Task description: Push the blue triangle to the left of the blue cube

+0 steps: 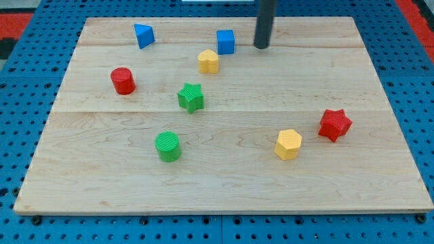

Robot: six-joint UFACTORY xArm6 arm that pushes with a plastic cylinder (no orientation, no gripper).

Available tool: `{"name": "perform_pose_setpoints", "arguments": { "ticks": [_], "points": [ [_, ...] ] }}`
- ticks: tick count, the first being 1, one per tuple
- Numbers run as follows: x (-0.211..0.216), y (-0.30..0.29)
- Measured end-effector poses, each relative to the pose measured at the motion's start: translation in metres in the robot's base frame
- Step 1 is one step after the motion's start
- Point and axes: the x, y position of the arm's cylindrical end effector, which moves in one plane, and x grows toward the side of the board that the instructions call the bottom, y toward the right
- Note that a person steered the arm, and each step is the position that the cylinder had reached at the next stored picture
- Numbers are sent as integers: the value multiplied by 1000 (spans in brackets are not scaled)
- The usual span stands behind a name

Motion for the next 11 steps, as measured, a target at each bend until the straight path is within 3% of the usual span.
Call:
{"name": "perform_pose_setpoints", "arguments": {
  "ticks": [1, 3, 4, 5, 6, 7, 11],
  "points": [
    [1, -39],
    [-73, -76],
    [-76, -145],
    [-68, -254],
    [-34, -274],
    [-40, -220],
    [14, -185]
  ]
}}
